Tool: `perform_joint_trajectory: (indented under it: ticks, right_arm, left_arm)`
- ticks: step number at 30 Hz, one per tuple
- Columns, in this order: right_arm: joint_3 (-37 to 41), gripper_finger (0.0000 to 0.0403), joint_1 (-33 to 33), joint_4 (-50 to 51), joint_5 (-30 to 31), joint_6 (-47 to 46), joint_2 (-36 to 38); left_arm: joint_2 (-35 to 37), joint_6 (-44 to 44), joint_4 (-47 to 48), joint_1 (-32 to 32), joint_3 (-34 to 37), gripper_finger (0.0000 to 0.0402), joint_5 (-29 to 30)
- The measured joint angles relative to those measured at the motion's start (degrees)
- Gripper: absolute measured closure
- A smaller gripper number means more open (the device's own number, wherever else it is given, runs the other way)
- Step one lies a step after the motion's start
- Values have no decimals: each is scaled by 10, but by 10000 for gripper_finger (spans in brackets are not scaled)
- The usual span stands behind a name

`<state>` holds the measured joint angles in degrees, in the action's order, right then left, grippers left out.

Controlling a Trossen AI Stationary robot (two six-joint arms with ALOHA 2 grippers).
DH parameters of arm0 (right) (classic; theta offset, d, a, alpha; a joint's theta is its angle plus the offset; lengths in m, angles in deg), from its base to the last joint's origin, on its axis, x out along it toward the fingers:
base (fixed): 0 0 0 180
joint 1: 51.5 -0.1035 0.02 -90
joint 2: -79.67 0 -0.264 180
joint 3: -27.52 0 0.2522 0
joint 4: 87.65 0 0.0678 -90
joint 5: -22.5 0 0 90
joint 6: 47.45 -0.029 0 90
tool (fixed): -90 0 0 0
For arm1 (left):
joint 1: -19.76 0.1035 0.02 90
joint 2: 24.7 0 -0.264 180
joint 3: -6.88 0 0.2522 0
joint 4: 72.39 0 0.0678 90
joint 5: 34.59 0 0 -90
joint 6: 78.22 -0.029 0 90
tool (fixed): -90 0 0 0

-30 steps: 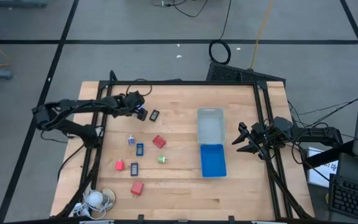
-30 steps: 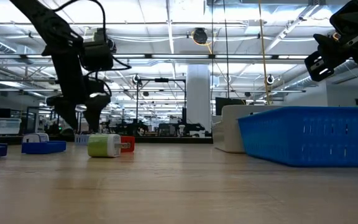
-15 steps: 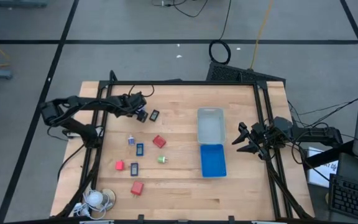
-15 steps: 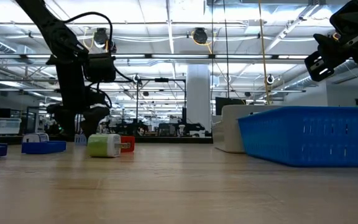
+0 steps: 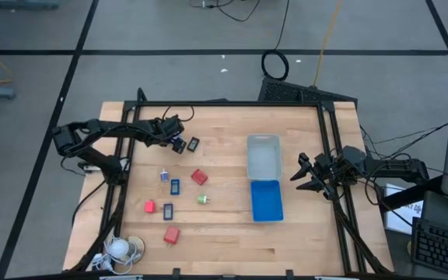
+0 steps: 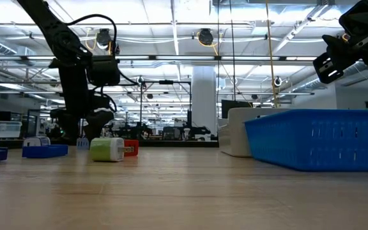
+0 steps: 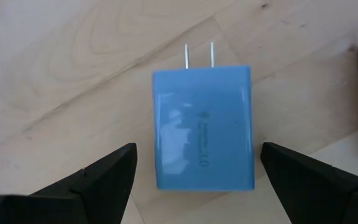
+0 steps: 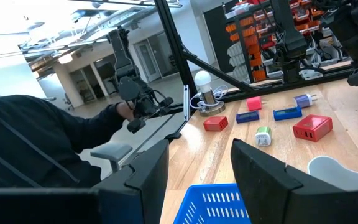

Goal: Pick & Place Office items
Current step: Put the light blue charger adapter into the gray bin

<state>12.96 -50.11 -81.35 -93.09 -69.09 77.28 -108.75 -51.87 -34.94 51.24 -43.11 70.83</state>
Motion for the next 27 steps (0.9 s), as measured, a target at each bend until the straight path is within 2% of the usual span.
perform_joint_trajectory:
  ticks: [27]
  right_arm:
    - [0, 238, 0, 0, 0, 0, 0]
  left_arm:
    - [0, 53, 3, 0, 0, 53, -20]
